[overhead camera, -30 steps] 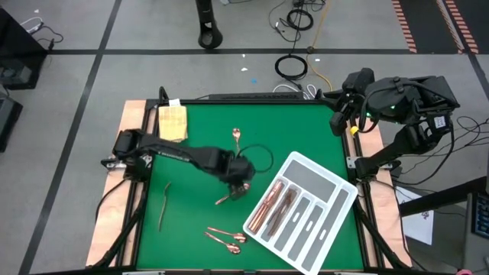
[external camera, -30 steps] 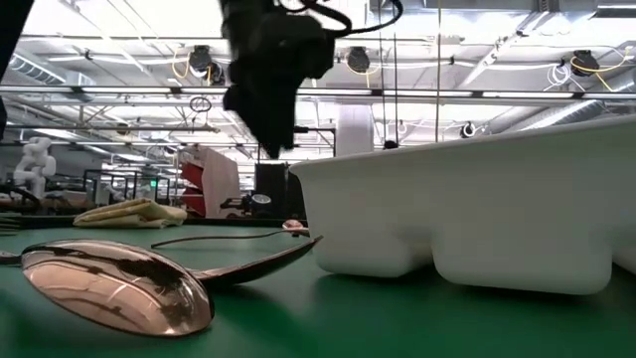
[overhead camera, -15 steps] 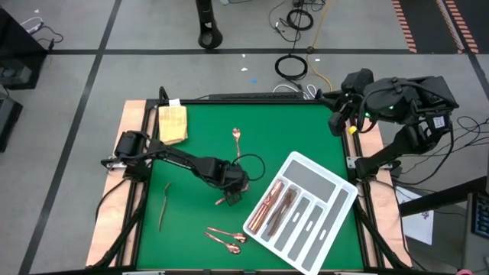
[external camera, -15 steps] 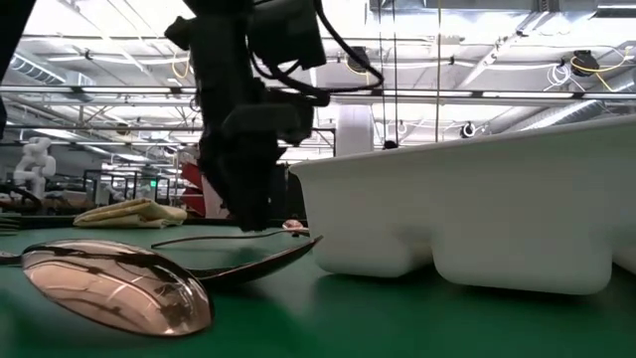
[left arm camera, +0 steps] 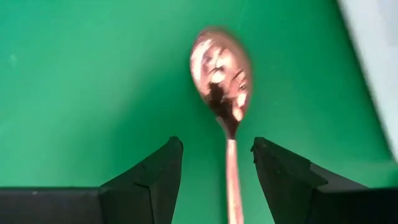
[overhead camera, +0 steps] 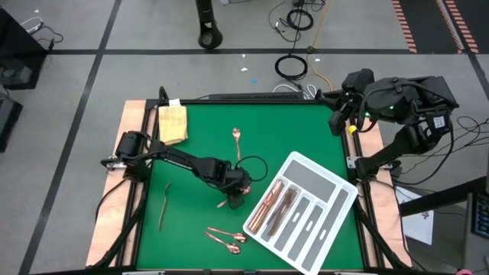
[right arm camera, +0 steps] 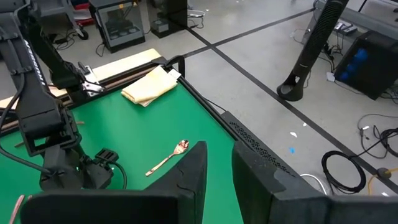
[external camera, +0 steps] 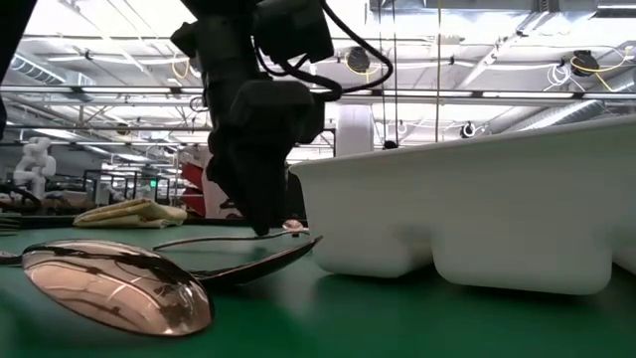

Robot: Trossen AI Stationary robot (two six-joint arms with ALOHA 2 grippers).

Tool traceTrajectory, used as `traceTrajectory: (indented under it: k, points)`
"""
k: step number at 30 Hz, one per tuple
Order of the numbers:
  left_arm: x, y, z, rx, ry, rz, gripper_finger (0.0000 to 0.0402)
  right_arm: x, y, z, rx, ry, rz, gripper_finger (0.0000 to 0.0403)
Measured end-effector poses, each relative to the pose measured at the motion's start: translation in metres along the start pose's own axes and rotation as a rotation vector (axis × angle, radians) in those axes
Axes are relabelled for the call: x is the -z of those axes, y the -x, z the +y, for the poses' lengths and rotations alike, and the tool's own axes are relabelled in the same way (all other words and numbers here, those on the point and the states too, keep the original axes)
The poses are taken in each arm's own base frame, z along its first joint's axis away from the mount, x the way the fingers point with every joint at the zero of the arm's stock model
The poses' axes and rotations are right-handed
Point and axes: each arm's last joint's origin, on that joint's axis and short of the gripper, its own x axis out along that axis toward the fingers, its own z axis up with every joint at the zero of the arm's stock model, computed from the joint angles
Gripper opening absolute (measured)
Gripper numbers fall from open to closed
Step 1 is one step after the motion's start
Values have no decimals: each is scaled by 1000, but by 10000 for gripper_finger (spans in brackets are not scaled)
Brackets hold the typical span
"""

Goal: Sort silverware
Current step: Put the gold spoon into the white cutlery tray

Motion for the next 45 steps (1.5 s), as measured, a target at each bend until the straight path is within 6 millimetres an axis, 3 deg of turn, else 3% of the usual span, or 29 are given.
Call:
traceTrajectory:
  k: [4,11,14,18,24,31,36,39,45]
  points:
    - [2,-1,-3,-9,-12,-11,203,0,0,0,0,0,0,64]
    - [6,-33,-1,-44,-17,46,196,0,0,0,0,0,0,64]
    - [7,-35,0,-85,-19,46,148,0,0,0,1,0,0,64]
    - [8,-28,2,-106,-45,44,26,0,0,0,1,-8,0,64]
    - [4,4,5,-97,6,21,8,0,0,0,1,-8,0,64]
    - [-22,73,-5,165,113,-218,8,0,0,0,1,0,-1,64]
    - [-53,109,-23,606,125,-455,7,0,3,-2,-2,-14,-6,64]
    - [-67,108,-34,829,119,-513,7,1,7,-6,-11,-45,-12,64]
    - [-73,65,-56,1011,174,-513,7,2,14,-11,-37,-114,-18,64]
